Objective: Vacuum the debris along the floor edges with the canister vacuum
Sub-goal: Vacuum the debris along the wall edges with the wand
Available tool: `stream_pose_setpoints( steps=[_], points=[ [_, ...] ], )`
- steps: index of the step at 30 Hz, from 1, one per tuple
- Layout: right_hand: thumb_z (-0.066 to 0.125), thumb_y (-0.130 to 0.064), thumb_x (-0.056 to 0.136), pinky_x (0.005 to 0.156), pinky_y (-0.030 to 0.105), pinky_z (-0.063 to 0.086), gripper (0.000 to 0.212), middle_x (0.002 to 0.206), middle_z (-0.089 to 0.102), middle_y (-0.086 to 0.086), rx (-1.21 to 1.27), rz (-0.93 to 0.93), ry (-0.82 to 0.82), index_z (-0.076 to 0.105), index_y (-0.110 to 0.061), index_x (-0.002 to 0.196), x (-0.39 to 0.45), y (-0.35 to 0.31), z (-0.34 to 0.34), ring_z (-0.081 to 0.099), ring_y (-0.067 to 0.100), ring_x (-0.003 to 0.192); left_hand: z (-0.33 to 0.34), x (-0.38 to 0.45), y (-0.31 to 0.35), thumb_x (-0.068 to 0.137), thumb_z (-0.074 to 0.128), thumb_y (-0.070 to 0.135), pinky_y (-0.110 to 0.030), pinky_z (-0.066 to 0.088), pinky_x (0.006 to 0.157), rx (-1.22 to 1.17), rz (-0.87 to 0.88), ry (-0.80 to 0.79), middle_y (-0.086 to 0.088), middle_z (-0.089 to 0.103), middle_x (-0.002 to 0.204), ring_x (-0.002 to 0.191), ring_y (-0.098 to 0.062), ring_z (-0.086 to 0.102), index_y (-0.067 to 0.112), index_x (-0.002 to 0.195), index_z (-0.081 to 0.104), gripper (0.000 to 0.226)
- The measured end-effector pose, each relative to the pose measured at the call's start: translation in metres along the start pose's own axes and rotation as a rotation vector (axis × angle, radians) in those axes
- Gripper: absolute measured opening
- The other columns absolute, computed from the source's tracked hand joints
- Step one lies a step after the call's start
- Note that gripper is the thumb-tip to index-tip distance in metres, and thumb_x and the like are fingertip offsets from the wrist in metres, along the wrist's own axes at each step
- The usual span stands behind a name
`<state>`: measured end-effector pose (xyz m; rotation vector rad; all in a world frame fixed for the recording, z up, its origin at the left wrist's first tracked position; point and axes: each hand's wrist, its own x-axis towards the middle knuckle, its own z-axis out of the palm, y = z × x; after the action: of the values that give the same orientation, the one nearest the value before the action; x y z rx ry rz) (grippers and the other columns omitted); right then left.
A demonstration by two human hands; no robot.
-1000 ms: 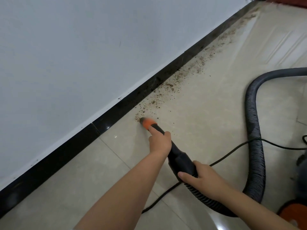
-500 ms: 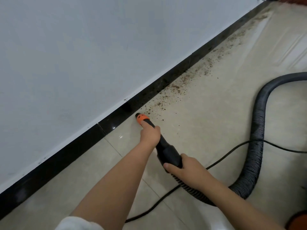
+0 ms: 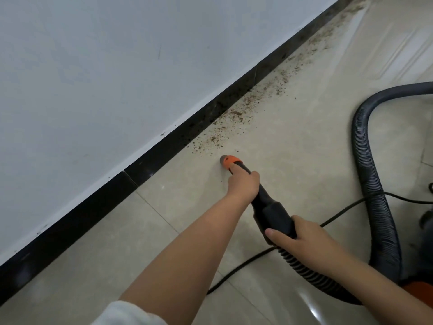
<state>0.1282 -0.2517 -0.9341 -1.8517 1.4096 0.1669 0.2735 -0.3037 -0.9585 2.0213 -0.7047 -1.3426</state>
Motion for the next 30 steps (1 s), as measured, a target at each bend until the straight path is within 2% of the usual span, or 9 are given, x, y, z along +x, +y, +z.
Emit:
stream_pose_setpoints(
  steps=[3,8,15,21,28,30],
  points=[
    [0.053,-0.056,0.084,0.054,0.016,0.037,0.034,0.079,0.056,-0.008,0.068,-0.026,-0.019,0.044,-0.022,0.083,0.013,0.003,0.01,0.052,0.003,0.067,-0.003,0.005,-0.003,0.097,0.036,0.024,-0.036,0.042,0.091,0.037,0.01,0.061,-0.02,0.045,0.132,0.113,-0.034,0.051,0.014,0.148,-0.009,0.069],
    [0.053,-0.059,0.083,0.055,0.02,0.037,0.042,0.081,0.052,-0.008,0.094,-0.09,-0.035,0.044,-0.019,0.094,0.032,-0.014,0.032,0.049,0.003,0.067,-0.029,0.019,-0.018,0.098,0.037,0.023,-0.038,0.04,0.097,0.011,0.019,0.165,-0.02,0.041,0.137,0.118,-0.035,0.048,0.015,0.148,-0.004,0.066],
    [0.049,-0.063,0.083,0.055,0.02,0.037,0.047,0.089,0.051,-0.005,0.106,-0.129,-0.06,0.04,-0.019,0.098,0.051,-0.048,0.051,0.052,0.012,0.078,-0.069,0.031,-0.025,0.099,0.036,0.019,-0.033,0.04,0.084,0.012,0.045,0.239,-0.02,0.047,0.13,0.112,-0.034,0.051,0.013,0.149,0.001,0.062],
    [0.048,-0.064,0.083,0.049,0.02,0.031,0.048,0.074,0.041,-0.011,0.046,-0.117,-0.058,0.037,-0.019,0.096,0.049,-0.048,0.059,0.048,0.014,0.073,-0.073,0.026,-0.034,0.1,0.036,0.018,-0.033,0.041,0.086,0.007,0.086,0.203,-0.018,0.045,0.132,0.11,-0.032,0.051,0.015,0.149,-0.004,0.063],
    [0.048,-0.066,0.082,0.051,0.019,0.033,0.048,0.078,0.045,-0.009,-0.004,-0.072,-0.036,0.036,-0.021,0.096,0.027,-0.027,0.06,0.051,0.014,0.075,-0.052,0.004,-0.043,0.1,0.035,0.019,-0.028,0.038,0.087,0.004,0.113,0.146,-0.017,0.044,0.134,0.114,-0.03,0.05,0.013,0.149,-0.006,0.065],
    [0.048,-0.066,0.081,0.049,0.018,0.031,0.046,0.075,0.044,-0.011,-0.037,-0.072,-0.005,0.035,-0.023,0.093,0.016,-0.018,0.058,0.05,0.013,0.073,-0.043,-0.007,-0.045,0.1,0.036,0.02,-0.026,0.037,0.085,0.004,0.137,0.138,-0.016,0.045,0.133,0.108,-0.025,0.05,0.014,0.149,-0.004,0.064]
  ],
)
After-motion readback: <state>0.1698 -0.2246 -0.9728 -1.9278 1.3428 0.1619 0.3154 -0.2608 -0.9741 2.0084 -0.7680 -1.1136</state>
